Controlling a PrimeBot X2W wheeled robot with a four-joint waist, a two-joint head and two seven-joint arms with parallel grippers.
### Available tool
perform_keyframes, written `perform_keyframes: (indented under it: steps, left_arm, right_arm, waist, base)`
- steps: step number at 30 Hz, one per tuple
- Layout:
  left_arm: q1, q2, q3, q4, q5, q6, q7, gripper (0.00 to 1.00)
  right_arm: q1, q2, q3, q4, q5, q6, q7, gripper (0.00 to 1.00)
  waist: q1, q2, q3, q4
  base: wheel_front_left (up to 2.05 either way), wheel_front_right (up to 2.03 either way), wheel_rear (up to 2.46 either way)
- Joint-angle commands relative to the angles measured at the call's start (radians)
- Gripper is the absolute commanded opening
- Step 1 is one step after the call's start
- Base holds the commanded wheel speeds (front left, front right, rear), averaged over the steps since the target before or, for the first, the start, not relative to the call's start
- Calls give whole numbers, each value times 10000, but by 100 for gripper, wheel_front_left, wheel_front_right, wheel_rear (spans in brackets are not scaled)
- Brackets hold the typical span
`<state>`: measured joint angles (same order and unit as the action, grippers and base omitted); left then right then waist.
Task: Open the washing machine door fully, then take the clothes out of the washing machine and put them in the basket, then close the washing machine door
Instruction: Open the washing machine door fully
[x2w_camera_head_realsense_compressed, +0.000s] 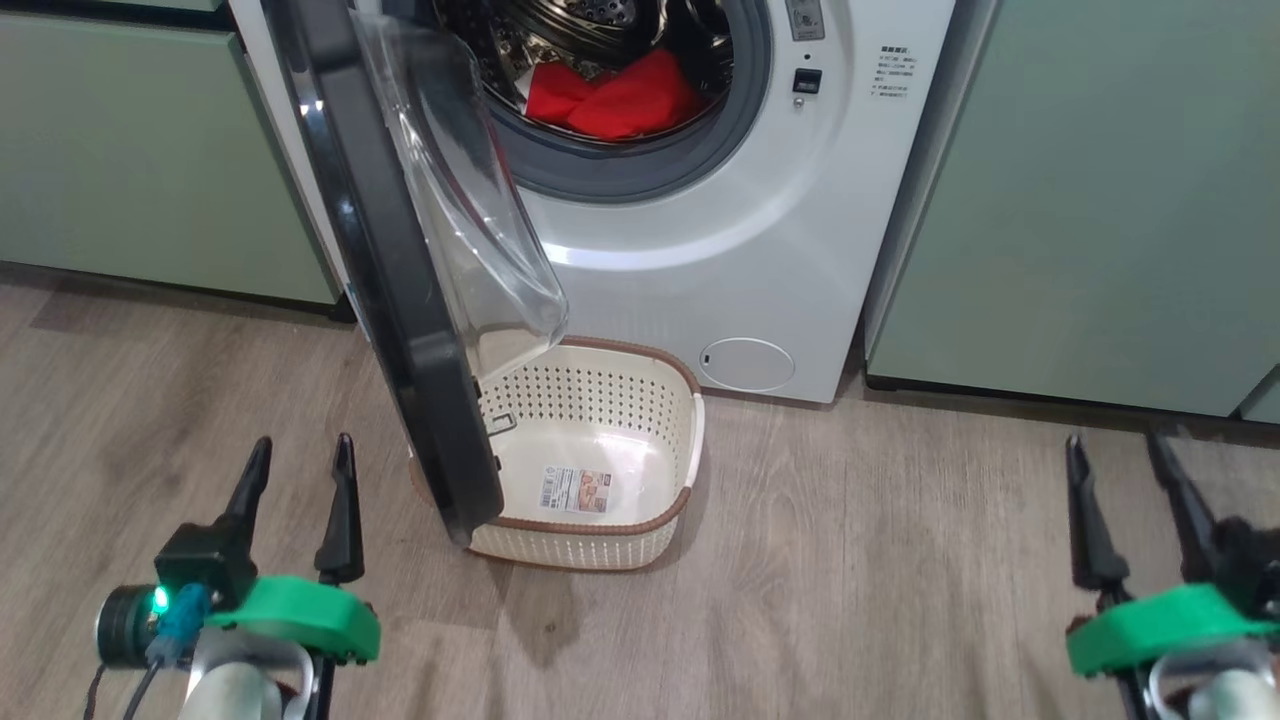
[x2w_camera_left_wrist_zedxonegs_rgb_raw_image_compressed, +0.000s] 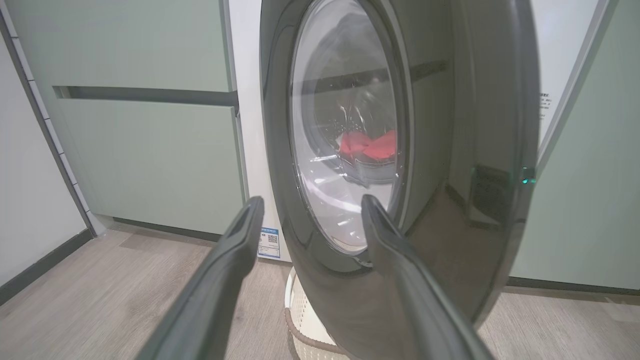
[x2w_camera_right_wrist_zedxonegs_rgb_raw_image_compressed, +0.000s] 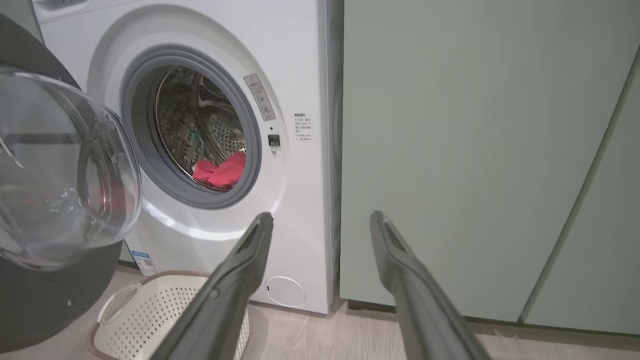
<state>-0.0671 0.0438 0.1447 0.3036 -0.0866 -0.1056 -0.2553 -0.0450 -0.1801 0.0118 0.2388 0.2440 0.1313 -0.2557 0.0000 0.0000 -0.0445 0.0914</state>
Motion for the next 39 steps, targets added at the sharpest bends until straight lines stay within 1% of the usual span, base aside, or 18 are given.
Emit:
perform_keyframes:
  steps: [1,20,21,22,23,29,33,36,39]
  left_arm:
    - [-377,69,233,-291,93,-10,-65,100]
    - [-349,65,286,-269,50,96,-65,100]
    - [-353,65,296,-287,65,97,-65,73]
    - [-360,65,302,-306,70,93,-65,35]
    - [-380,65,333,-340,-6,89,-65,0]
    - [-656,65,788,-821,-462,168,-65,0]
    - [-1394,65,1322,-1515,-726,228,-65,0]
    - [-2008,65,1415,-2061,-816,259,-65,0]
    - [-2710,65,1218,-2586,-730,247,-65,0]
  right_arm:
    - [-139,-132,192,-260,-172,-6,-60,100]
    - [16,20,105,-118,-319,-6,-60,100]
    - [14,29,104,-119,-320,-6,-60,100]
    - [13,38,101,-119,-319,-6,-60,100]
    - [12,47,99,-116,-318,-6,-60,100]
    - [17,99,90,-87,-312,-6,-60,100]
    - [32,129,73,-59,-288,-6,-60,100]
    - [65,136,69,-31,-265,-6,-60,100]
    - [97,136,70,-3,-242,-6,-61,100]
  waist:
    - [0,0,-3,9]
    - [0,0,-3,19]
    - [0,0,4,21]
    - [0,0,11,26]
    - [0,0,15,31]
    - [0,0,34,52]
    - [0,0,29,105]
    - [0,0,12,146]
    - [0,0,-17,184]
  base:
    - [0,0,0]
    - [0,0,0]
    - [0,0,0]
    - [0,0,0]
    - [0,0,0]
    - [0,0,0]
    - [0,0,0]
    - [0,0,0]
    - [0,0,0]
